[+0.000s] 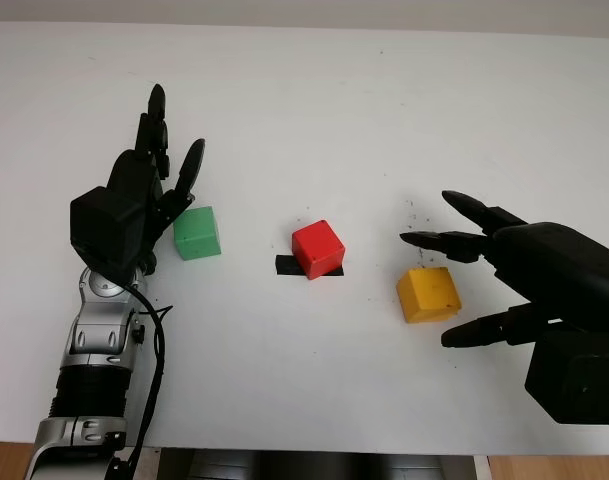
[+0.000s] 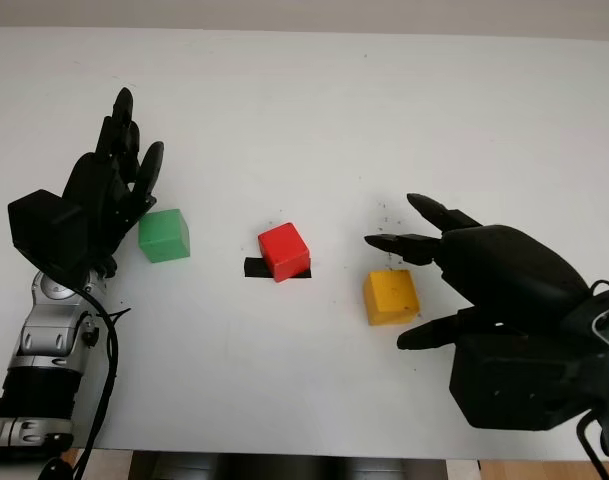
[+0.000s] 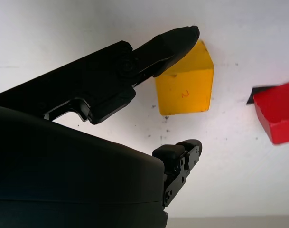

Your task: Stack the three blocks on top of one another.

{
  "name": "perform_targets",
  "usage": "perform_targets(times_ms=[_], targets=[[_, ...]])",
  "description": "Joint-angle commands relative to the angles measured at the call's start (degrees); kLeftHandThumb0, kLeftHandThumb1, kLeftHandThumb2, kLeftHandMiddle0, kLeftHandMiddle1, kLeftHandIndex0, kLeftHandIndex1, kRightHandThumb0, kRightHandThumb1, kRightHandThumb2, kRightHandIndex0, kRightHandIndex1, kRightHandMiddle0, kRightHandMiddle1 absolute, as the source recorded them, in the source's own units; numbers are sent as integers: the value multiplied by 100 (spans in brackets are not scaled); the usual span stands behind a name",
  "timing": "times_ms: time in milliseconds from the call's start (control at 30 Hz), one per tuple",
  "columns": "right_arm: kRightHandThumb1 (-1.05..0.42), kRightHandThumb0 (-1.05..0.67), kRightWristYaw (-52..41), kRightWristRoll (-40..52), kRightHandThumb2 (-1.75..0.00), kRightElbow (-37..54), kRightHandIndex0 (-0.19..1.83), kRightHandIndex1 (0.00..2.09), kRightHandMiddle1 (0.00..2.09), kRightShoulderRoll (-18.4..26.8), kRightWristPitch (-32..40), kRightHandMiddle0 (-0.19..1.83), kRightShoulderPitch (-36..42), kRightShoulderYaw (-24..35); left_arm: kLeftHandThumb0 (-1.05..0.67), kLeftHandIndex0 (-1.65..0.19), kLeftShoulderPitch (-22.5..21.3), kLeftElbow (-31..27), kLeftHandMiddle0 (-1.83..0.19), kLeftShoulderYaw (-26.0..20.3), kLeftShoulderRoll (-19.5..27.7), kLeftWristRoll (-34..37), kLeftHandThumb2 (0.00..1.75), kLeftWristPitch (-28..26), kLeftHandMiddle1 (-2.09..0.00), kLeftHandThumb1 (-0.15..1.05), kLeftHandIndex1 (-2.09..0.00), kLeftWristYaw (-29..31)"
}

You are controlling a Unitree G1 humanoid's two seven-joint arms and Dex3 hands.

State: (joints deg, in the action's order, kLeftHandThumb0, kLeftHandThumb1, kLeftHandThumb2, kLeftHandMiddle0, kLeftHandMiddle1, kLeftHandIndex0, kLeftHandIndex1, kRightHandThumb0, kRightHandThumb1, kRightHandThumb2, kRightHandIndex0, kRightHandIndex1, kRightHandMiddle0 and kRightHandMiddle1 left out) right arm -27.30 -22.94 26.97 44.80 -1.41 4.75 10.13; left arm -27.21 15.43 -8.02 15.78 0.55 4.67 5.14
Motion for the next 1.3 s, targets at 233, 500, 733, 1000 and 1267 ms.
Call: perform_targets(times_ms=[233,500,733,1000,1267], targets=[[-93,-59,482,-6,-6,-289,11,9,14,-375,-232,56,116,-13,-81,11,-76,-47,16,-34,95,-10,45,7,-5,105,-6,23],[-94,-59,618,0,-6,-498,15,8,21,-448,-505,58,126,-78,-80,11,-110,-23,16,-33,119,-26,46,32,-5,105,-6,32],[-96,-60,563,15,-5,-559,15,5,91,-442,-579,22,146,-100,-80,11,-101,-16,16,-9,146,-52,46,96,-6,105,-6,29],[-98,-62,419,-68,-6,-529,12,5,103,-385,-535,13,133,-181,-80,11,-76,-39,16,-6,157,-39,46,88,-5,105,-5,29],[-98,-63,72,-138,-5,-363,8,4,95,-286,-267,3,124,-159,-80,11,-41,-87,16,-3,161,-60,46,24,-5,105,-6,8]])
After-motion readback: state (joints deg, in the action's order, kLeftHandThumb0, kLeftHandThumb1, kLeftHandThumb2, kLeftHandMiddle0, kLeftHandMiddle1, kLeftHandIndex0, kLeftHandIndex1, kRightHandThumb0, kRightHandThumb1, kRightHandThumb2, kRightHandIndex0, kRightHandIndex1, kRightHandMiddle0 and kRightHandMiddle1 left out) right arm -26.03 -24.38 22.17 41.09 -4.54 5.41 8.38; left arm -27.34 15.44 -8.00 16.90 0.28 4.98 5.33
